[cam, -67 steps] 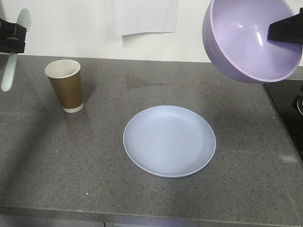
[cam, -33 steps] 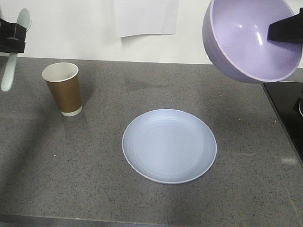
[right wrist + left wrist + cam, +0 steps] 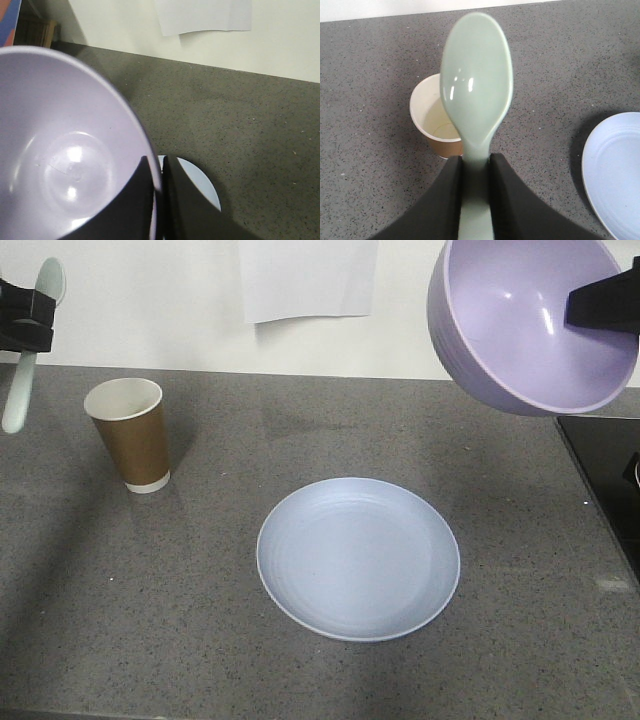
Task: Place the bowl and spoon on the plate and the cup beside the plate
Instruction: 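Drive up to the counter edge, centering the pale blue plate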
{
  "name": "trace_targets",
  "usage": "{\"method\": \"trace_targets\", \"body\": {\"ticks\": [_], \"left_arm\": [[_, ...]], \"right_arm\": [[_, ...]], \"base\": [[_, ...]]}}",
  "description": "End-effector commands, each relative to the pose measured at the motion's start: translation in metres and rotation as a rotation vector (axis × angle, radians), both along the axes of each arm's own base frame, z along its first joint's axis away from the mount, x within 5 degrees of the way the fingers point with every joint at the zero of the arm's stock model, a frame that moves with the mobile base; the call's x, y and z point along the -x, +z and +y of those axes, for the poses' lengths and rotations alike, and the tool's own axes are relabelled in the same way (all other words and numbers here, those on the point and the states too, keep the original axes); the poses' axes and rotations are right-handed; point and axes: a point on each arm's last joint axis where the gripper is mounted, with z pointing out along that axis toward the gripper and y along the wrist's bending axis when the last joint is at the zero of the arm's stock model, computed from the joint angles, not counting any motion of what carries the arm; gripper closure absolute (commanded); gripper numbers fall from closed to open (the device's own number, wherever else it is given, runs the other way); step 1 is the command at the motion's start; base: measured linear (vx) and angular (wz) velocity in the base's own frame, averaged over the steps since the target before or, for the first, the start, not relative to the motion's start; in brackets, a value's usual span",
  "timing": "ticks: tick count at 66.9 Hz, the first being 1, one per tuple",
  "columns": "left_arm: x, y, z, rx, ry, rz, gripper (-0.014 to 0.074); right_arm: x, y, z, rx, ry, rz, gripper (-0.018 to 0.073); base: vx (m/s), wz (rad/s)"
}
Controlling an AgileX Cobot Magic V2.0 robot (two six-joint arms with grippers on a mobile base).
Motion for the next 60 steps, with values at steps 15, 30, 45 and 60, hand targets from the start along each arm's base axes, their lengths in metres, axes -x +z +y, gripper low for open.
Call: {"method": "trace_targets", "body": {"ticks": [15,30,45,60], "left_arm": [[0.0092,0.0221,-0.0018,0.031,0.005,-0.108,0.0603],[0.0092,0.0221,-0.0018,0.031,0.005,-0.108,0.0603],[0.0092,0.0221,-0.0018,0.031,0.005,-0.108,0.0603],[0.0092,0.0221,-0.0018,0.031,0.005,-0.108,0.0603]], "right_arm": [[0.0065,0.0181,0.0004,-0.037,-0.016,-0.094,0.0565],[0.0065,0.0181,0.0004,-0.037,-0.016,-0.094,0.0565],[0.0065,0.0181,0.0004,-0.037,-0.016,-0.094,0.0565],[0.0065,0.0181,0.0004,-0.037,-0.016,-0.094,0.0565]], "base": [[0.02,0.00],[0.02,0.00],[0.02,0.00],[0.02,0.00]]}}
